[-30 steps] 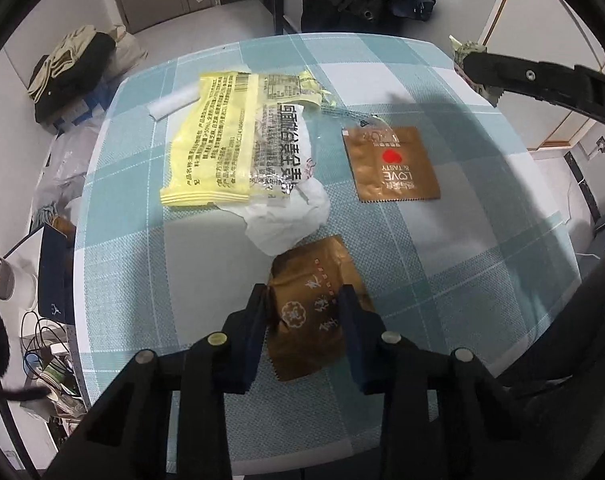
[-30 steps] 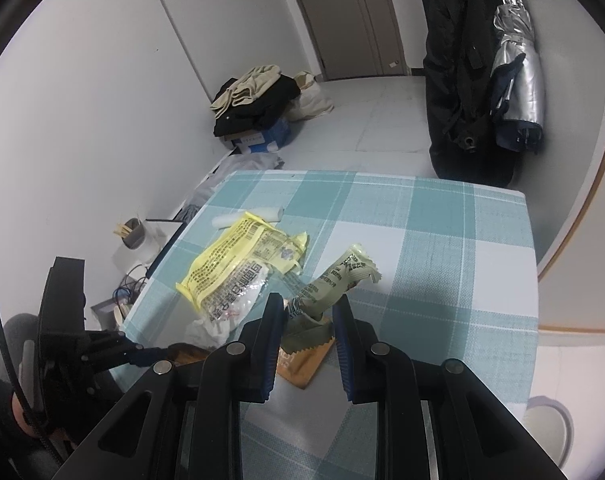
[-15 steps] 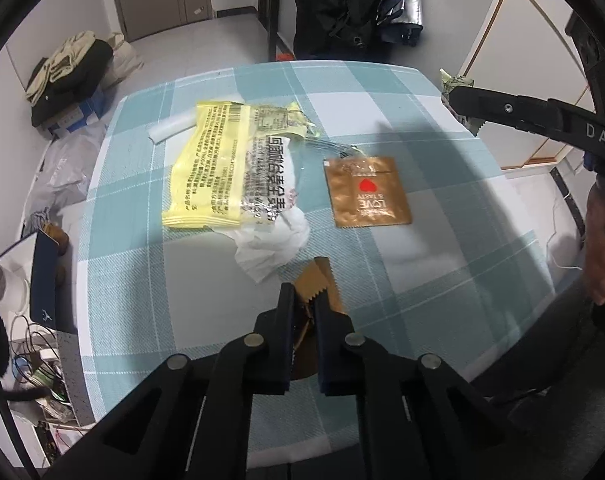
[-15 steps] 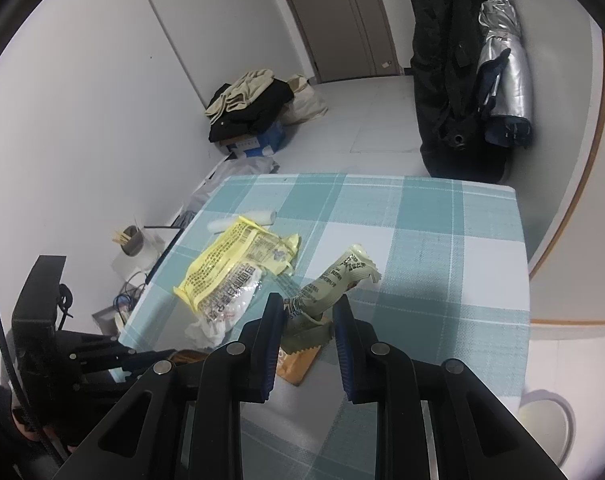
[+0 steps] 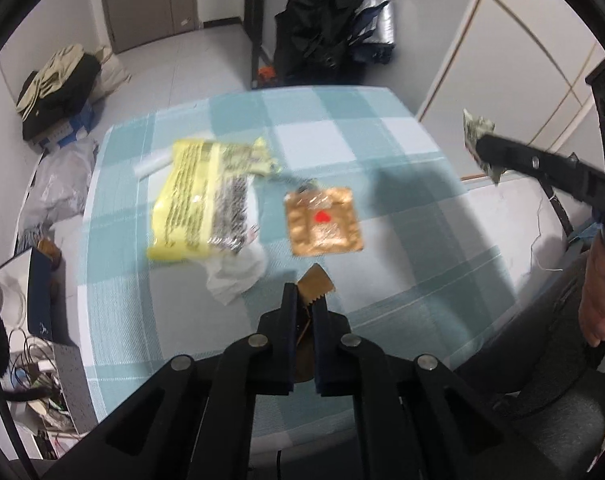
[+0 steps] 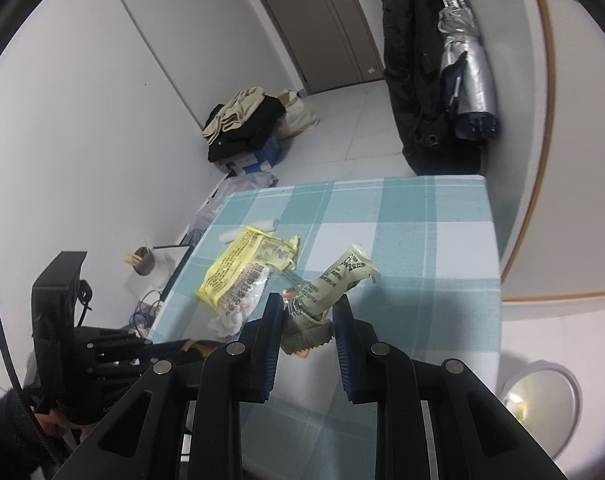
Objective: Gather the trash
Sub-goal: 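Carry the wrapper and brown packet in both tools over the white bin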
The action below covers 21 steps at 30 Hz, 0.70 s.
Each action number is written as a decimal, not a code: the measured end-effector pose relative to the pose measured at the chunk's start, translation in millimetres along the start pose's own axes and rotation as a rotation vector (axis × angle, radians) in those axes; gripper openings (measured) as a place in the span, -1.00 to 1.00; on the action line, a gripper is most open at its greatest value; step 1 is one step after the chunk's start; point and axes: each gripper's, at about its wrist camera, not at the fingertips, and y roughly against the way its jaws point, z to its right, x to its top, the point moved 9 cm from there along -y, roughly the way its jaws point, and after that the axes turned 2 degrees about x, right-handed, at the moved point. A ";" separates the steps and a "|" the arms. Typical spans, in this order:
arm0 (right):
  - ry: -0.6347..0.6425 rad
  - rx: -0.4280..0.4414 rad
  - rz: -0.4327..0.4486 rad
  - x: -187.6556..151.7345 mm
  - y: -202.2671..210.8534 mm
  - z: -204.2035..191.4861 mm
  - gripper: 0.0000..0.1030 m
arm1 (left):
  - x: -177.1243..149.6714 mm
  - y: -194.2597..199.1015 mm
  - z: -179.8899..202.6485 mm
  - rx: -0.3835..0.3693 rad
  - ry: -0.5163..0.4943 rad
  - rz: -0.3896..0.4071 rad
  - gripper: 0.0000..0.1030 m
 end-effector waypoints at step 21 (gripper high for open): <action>-0.142 -0.112 0.320 13.1 220.8 54.6 -0.53 | 107.6 57.3 161.9 -0.251 -0.193 0.214 -0.96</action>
